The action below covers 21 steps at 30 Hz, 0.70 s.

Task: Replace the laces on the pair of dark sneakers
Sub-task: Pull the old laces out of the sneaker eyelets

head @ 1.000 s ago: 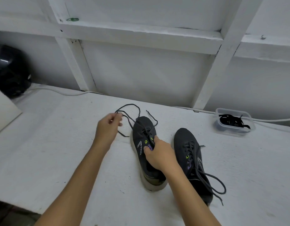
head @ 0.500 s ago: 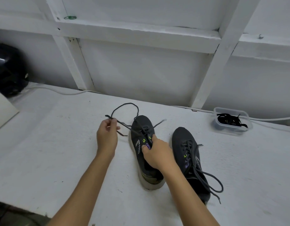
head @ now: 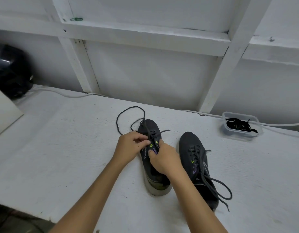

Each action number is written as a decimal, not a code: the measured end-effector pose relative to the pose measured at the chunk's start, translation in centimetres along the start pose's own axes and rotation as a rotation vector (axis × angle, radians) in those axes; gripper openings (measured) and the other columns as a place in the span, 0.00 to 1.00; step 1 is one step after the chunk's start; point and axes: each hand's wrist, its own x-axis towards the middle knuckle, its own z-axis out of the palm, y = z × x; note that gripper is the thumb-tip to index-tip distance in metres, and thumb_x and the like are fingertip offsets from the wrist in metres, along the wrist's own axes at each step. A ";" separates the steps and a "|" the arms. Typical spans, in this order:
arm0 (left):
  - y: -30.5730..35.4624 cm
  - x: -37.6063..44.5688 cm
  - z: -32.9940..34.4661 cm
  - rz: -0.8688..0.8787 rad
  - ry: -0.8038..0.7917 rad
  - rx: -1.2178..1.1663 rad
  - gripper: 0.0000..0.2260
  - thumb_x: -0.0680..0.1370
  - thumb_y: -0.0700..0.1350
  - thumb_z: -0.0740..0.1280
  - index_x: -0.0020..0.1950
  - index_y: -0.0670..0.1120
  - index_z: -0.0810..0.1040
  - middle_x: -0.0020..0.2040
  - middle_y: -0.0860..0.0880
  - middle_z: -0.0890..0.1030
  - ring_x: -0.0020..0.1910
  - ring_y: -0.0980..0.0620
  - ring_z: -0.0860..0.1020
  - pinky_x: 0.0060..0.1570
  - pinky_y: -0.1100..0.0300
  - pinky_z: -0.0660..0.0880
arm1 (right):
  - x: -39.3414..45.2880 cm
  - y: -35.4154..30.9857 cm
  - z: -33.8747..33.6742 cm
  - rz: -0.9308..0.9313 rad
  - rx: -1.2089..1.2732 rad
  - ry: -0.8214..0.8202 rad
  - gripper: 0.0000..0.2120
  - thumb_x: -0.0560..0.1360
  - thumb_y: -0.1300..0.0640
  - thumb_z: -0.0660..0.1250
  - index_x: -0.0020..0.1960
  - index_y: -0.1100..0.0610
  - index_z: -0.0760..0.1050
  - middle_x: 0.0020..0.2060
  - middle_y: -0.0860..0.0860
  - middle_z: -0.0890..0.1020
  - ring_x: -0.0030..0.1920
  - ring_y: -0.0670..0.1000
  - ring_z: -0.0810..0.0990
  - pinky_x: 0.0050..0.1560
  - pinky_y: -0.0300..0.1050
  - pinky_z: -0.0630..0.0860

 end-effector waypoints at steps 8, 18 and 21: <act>0.3 1.2 -1.9 -0.287 0.487 -0.330 0.03 0.80 0.53 0.68 0.47 0.56 0.78 0.41 0.54 0.83 0.36 0.66 0.79 0.37 0.65 0.71 | -0.2 0.0 -0.2 0.006 0.009 -0.018 0.19 0.82 0.45 0.59 0.66 0.55 0.68 0.58 0.57 0.78 0.57 0.61 0.77 0.50 0.48 0.73; -1.3 -0.5 0.4 -0.147 -0.038 -0.177 0.02 0.74 0.49 0.76 0.46 0.54 0.87 0.44 0.57 0.86 0.45 0.59 0.82 0.46 0.67 0.77 | -0.2 0.0 -0.1 0.000 0.000 -0.004 0.16 0.82 0.45 0.59 0.63 0.55 0.68 0.56 0.57 0.79 0.55 0.60 0.78 0.47 0.47 0.71; -0.9 0.0 0.7 -0.104 0.038 -0.109 0.01 0.76 0.48 0.74 0.46 0.53 0.85 0.42 0.59 0.85 0.44 0.60 0.82 0.46 0.70 0.76 | -0.2 0.0 -0.2 0.001 0.000 -0.004 0.17 0.82 0.45 0.59 0.64 0.55 0.68 0.57 0.57 0.79 0.56 0.60 0.78 0.48 0.47 0.71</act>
